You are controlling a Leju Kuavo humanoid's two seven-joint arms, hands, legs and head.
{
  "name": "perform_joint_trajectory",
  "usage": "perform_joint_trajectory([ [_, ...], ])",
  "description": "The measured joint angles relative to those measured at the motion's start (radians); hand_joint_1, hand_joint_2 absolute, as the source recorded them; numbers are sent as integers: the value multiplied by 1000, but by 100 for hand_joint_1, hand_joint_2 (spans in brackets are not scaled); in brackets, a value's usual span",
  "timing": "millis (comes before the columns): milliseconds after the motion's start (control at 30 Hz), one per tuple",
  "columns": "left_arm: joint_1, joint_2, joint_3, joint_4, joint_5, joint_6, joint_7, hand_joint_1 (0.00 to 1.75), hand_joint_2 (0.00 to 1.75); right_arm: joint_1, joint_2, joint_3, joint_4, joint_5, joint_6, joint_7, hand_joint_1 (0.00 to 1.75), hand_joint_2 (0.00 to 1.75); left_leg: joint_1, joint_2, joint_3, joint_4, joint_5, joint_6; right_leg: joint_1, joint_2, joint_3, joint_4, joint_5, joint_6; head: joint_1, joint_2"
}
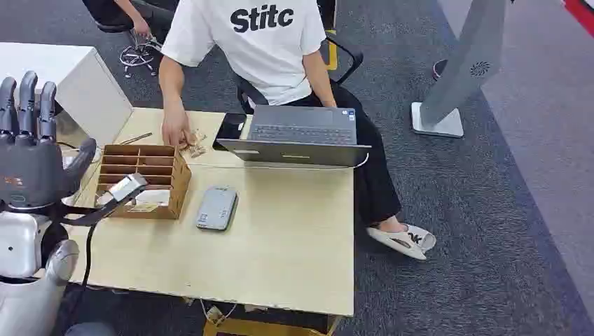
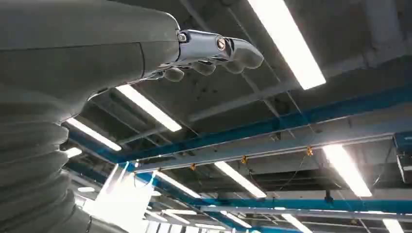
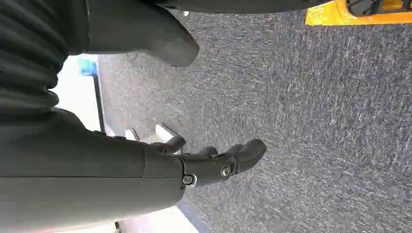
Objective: Pass the card to the sensor for recognition and then transmit it.
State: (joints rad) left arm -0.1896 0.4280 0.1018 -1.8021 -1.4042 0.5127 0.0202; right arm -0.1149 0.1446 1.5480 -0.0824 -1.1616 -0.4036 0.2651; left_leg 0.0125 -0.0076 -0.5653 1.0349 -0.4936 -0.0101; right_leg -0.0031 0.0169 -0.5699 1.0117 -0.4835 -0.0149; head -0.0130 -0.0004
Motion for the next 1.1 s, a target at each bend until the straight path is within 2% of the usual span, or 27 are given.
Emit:
perform_joint_trajectory([
  [200,-48,24,-21,47,-24,-36,21,0,175,0,0,0,0,10,2,1,0,175,0,1,0,0,0,0,0,1,0,0,0,0,0,0],
  [433,-110,19,-60,102,-36,-56,41,0,175,0,0,0,0,11,2,1,0,175,0,1,0,0,0,0,0,1,0,0,0,0,0,0],
  [667,-152,-4,-98,158,-36,-45,57,0,175,-1,0,1,0,21,4,5,0,175,0,1,0,0,0,0,0,1,-1,0,0,0,0,0],
  [1100,-158,-53,-134,218,-22,-22,63,0,175,-1,0,1,0,21,6,5,0,175,0,2,0,0,0,0,0,2,-1,0,0,-1,0,0],
])
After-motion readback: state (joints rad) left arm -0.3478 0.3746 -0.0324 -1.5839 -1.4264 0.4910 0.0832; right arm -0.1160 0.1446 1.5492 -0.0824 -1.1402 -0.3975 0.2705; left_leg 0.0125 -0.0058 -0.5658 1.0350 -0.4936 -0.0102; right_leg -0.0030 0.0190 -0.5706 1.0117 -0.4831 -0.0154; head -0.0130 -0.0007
